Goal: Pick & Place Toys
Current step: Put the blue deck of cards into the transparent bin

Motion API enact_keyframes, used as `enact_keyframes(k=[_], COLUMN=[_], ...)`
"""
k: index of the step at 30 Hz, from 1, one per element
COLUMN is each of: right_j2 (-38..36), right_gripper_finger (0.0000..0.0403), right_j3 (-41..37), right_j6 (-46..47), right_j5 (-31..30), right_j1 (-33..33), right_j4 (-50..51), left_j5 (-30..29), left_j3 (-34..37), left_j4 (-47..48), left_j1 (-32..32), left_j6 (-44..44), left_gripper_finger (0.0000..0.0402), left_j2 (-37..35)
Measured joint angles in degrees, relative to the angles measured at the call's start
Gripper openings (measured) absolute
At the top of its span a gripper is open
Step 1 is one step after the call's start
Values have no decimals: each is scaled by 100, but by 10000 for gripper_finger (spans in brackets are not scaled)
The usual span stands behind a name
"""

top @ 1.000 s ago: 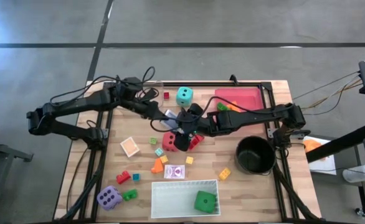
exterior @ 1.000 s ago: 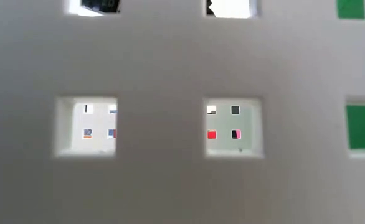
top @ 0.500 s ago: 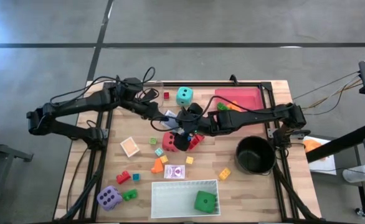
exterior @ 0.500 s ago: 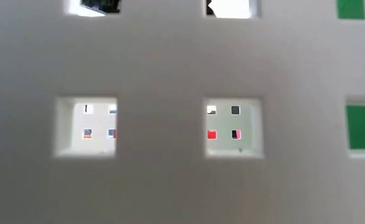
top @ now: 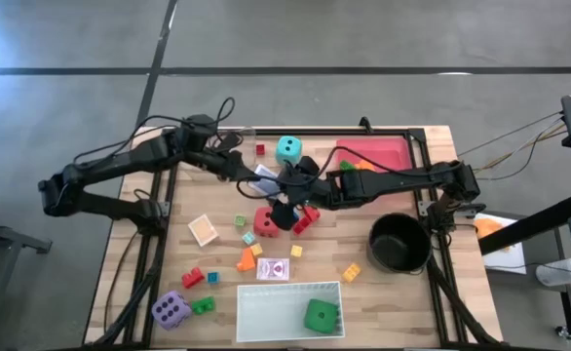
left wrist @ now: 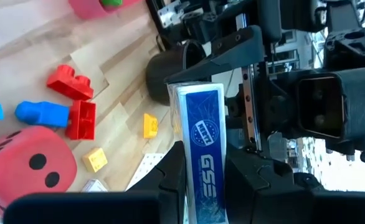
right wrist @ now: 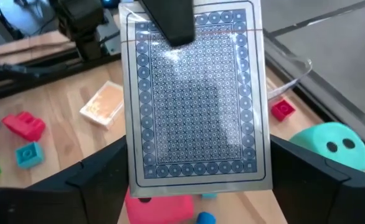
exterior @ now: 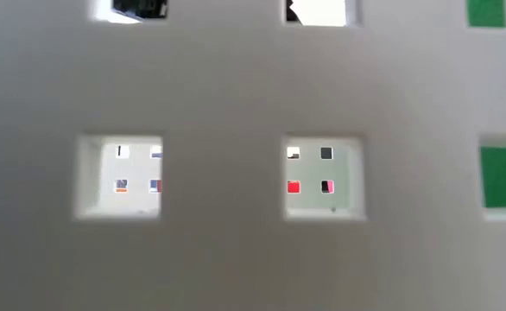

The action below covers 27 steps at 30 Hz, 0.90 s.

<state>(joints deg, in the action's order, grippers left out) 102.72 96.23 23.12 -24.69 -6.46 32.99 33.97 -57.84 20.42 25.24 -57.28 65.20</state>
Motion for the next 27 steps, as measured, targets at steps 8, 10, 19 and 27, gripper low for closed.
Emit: enact_keyframes(k=[8,10,19,27], right_j2=[-83,-94,-136,-198], right_gripper_finger=[322,322,323,322], right_j3=[2,0,15,-24], right_j6=[93,139,203,412], right_j5=[-253,-249,-190,-231], right_j1=[2,26,63,73], right_j4=[-65,-73,-61,423], left_j5=[84,175,659,902], left_j3=[-9,-9,1,-13], left_j4=[-8,-19,-10,248], left_j1=[347,349,369,762], left_j6=[110,112,152,294], left_gripper_finger=[66,66,66,66], left_j2=[-86,-86,-214,-541])
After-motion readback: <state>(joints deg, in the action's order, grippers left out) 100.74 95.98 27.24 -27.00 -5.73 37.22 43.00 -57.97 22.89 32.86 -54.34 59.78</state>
